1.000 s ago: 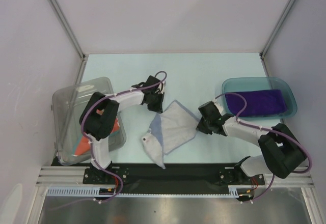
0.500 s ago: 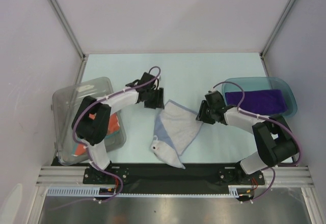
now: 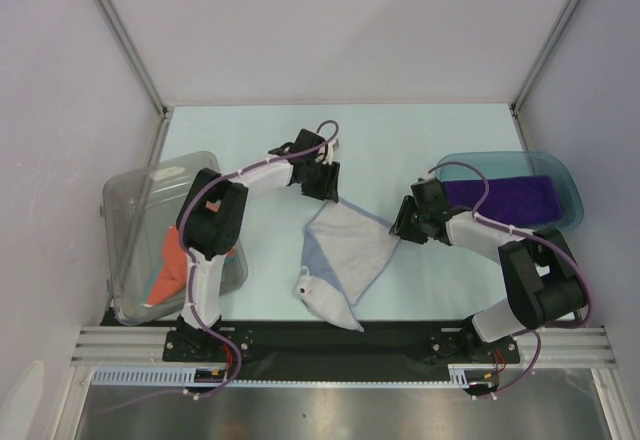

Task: Fold and stack the towels
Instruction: Flatten out the crumpled towel

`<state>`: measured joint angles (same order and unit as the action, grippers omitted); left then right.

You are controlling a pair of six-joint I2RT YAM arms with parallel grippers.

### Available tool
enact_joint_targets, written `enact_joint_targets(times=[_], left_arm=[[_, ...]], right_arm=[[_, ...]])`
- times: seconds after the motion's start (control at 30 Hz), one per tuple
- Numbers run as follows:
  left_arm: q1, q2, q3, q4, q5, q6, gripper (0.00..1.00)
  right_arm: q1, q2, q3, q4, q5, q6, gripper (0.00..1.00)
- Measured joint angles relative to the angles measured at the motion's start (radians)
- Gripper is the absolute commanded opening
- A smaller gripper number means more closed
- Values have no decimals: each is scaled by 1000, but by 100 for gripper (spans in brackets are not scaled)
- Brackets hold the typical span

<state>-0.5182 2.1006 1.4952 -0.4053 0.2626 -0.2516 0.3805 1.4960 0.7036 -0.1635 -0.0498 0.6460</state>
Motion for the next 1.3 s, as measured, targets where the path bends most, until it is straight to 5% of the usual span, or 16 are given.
enact_joint_targets(times=[0.3, 0.57, 0.8, 1.3], left_arm=[[-16, 49, 68, -14, 3, 27, 48], [-55, 67, 84, -16, -48, 21, 1], [-61, 67, 94, -39, -84, 13, 0], [-68, 27, 60, -92, -186, -11, 0]], right_arm=[[-5, -21, -19, -2, 3, 9, 44], [-6, -30, -32, 11, 6, 41, 44], [-27, -70, -72, 24, 8, 116, 49], [-41, -50, -63, 33, 46, 171, 42]])
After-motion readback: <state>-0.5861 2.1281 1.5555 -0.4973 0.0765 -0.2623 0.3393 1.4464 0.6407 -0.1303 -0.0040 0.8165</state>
